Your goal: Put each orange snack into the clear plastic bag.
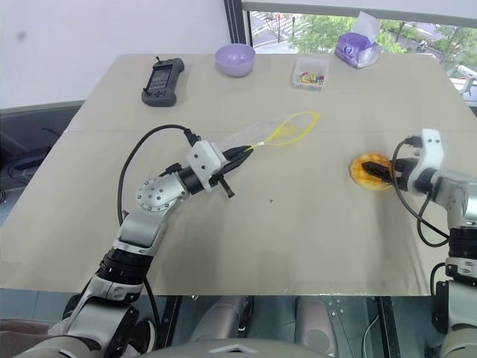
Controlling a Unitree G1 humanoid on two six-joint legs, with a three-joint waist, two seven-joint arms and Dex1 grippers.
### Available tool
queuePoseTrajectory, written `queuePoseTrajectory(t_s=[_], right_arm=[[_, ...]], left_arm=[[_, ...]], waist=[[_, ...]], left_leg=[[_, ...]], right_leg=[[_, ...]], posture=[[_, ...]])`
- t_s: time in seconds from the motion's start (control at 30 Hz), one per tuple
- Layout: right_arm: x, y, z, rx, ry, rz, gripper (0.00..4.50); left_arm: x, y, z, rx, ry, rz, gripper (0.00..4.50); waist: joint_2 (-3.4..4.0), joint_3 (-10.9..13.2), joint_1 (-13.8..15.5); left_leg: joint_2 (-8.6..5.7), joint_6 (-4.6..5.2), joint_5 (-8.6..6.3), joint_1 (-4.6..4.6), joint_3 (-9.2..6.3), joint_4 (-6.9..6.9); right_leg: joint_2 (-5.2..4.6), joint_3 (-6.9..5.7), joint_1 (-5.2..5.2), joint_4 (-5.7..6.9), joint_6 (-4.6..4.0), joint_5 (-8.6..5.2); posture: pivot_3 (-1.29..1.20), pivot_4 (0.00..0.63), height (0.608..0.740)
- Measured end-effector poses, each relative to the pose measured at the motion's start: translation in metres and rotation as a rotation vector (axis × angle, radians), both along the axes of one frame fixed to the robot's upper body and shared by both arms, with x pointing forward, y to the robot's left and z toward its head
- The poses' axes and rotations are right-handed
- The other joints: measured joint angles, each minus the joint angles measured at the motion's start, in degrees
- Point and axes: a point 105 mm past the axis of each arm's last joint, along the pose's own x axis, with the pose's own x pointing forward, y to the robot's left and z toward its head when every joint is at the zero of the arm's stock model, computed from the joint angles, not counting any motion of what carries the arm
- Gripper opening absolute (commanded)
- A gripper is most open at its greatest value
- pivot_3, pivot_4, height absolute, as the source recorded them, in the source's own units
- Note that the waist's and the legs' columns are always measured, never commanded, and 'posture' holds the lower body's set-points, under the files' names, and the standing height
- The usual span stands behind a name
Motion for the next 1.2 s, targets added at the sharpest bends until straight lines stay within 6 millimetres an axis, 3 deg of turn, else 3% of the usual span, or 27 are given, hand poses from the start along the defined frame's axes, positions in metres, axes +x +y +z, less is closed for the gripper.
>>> queuePoseTrajectory(t_s=[0.27, 0.57, 1.2], right_arm=[[0.0, 0.004, 0.007, 0.043, -0.038, 0.014, 4.44], [-0.006, 0.008, 0.017, -0.043, -0.142, 0.101, 4.44], [-0.022, 0.029, -0.012, -0.316, -0.061, 0.316, 4.44]], left_arm=[[0.0, 0.0, 0.001, 0.001, -0.002, -0.001, 0.0], [0.0, -0.001, 0.001, 0.001, -0.004, -0.002, 0.0], [0.001, 0.0, 0.001, 0.008, -0.006, 0.001, 0.0]], waist=[[0.0, 0.0, 0.02], [0.0, 0.0, 0.05], [-0.2, -0.18, 0.03]], left_leg=[[0.0, 0.0, 0.0, -0.01, 0.01, 0.0], [-0.01, 0.0, 0.0, -0.02, 0.0, 0.0], [-0.01, 0.0, 0.0, 0.05, -0.03, 0.01]], right_leg=[[-0.02, 0.01, -0.01, 0.0, 0.0, 0.0], [-0.02, -0.01, 0.0, -0.01, 0.0, 0.0], [0.0, -0.04, 0.05, 0.0, 0.0, 0.0]], posture=[[0.0, 0.15, 0.74], [0.0, 0.15, 0.74], [0.0, 0.15, 0.74]])
